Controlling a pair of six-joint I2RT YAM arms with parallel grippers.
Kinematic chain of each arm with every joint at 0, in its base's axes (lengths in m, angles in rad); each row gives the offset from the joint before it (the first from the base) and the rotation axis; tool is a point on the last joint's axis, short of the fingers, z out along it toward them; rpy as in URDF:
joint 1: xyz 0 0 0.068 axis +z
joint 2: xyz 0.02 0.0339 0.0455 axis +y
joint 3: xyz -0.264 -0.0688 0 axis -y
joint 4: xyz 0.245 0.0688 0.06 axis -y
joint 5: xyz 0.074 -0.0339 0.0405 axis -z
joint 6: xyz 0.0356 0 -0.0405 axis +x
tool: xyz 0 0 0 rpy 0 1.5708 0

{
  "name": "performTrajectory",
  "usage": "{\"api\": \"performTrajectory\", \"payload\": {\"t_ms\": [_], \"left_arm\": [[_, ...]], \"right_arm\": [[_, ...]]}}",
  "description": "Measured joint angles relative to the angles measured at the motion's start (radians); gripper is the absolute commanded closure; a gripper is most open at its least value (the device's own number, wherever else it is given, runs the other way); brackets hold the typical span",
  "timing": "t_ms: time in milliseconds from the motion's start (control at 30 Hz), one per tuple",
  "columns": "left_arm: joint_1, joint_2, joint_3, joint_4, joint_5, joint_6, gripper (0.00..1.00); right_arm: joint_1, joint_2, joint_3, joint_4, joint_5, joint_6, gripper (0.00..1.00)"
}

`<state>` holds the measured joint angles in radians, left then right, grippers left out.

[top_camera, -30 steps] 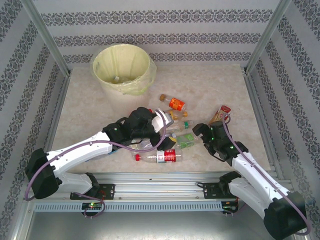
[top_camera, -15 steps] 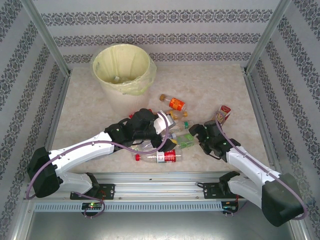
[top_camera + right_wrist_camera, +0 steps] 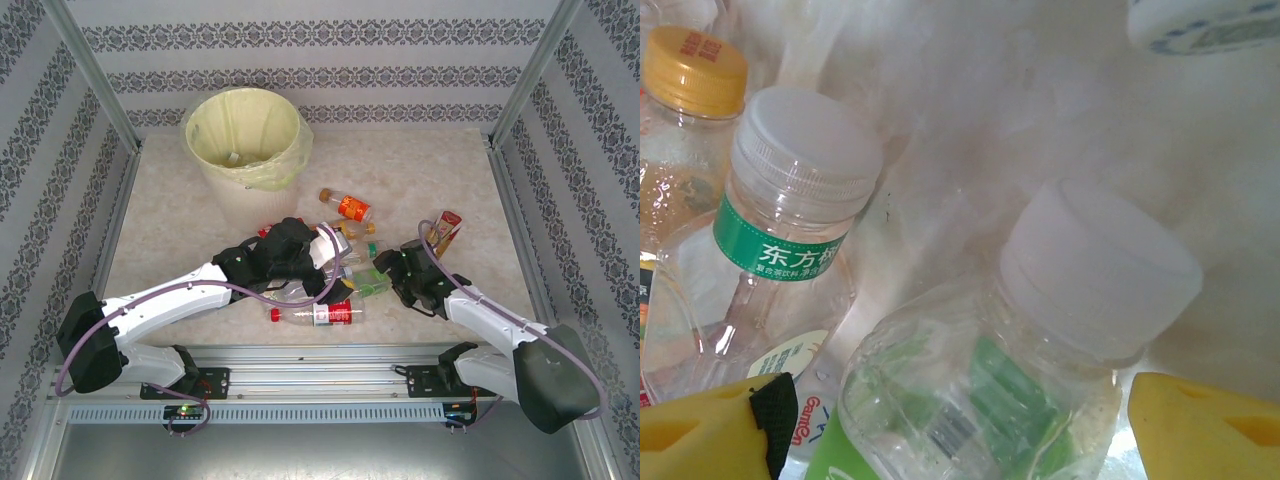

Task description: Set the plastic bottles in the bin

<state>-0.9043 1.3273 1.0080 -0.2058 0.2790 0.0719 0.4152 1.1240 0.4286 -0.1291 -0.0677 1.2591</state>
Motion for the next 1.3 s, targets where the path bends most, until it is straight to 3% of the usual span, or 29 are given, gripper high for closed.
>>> {"api": "performTrajectory", "payload": {"t_ms": [200, 633, 1067, 1300], "left_arm": [[0.0, 0.002, 0.0, -0.007, 0.0, 0.0, 0.0], [0.0, 0.003, 0.0, -0.011, 0.0, 0.0, 0.0], [0.0, 0.006, 0.0, -0.011, 0.011, -0.006, 0.0], [0.0, 0.069, 0.044, -0.007, 0.081, -0.104, 0.0]], "right_arm": [[0.0, 0.045, 0.0, 0.031, 0.0, 0.0, 0.17], [0.002, 0.029, -0.012, 0.052, 0.016, 0.0, 0.32], [0.001, -0.199, 0.01, -0.102, 0.097, -0.112, 0.34], [-0.012, -0.315, 0.082, -0.181, 0.104, -0.248, 0.34]]}}
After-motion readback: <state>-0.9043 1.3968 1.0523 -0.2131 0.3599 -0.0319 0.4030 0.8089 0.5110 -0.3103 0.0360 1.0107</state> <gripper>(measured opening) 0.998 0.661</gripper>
